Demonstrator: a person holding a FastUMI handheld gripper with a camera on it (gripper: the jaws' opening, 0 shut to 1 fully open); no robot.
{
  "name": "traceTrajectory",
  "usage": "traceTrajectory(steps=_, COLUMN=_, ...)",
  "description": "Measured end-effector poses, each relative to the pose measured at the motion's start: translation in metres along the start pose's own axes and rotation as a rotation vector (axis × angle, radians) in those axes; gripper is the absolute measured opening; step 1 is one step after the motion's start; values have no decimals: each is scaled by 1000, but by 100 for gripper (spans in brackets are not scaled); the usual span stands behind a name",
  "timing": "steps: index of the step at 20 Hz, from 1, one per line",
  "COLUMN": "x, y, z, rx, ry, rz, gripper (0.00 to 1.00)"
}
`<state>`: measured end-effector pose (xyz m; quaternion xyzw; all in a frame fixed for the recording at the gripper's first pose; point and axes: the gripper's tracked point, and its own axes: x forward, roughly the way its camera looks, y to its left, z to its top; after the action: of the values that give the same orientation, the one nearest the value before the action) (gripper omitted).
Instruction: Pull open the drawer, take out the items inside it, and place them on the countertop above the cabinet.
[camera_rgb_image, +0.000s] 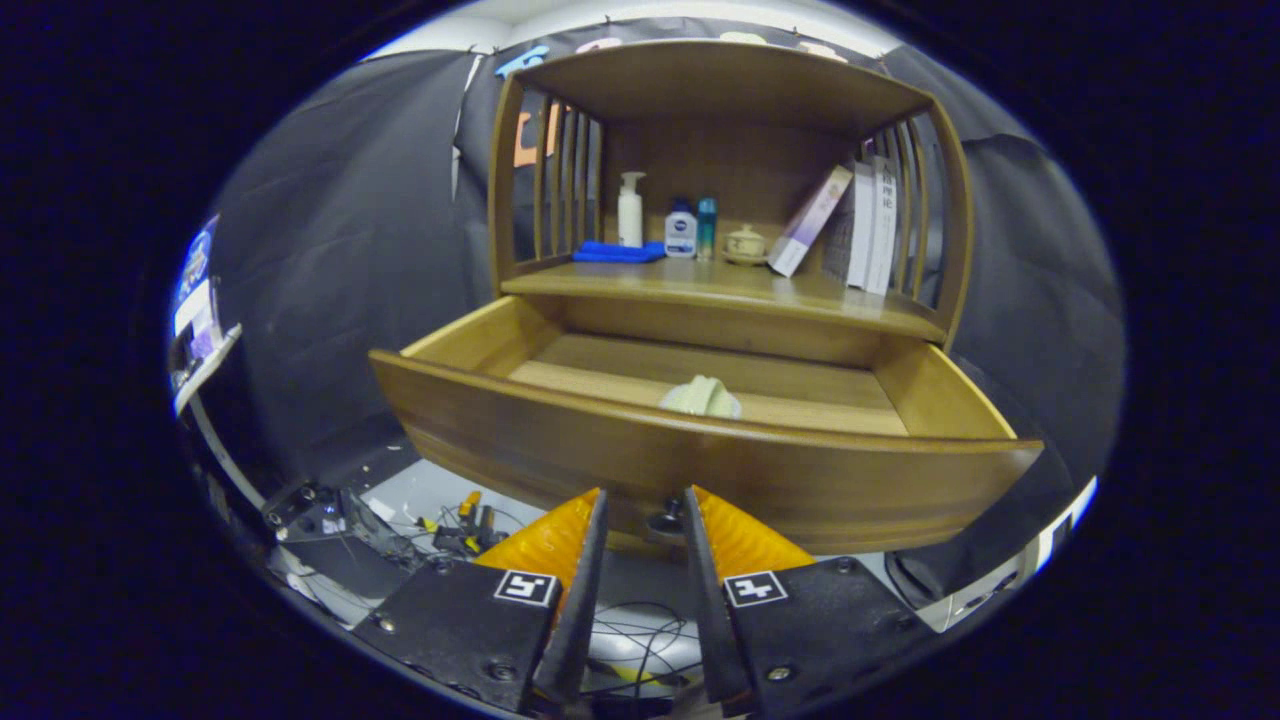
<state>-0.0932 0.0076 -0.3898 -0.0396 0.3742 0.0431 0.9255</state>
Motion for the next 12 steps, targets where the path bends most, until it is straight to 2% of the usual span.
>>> traceTrajectory(steps=4, x=-11, y=7, z=41, rx=36, ry=-20, rz=30, gripper=82)
traceTrajectory(steps=9, x=7, y=-5, z=81, rx=34, ry=-36, rz=9, gripper=87)
traceTrajectory(steps=12, x=30, y=-13, z=87, rx=39, ry=22, rz=-23, gripper=87)
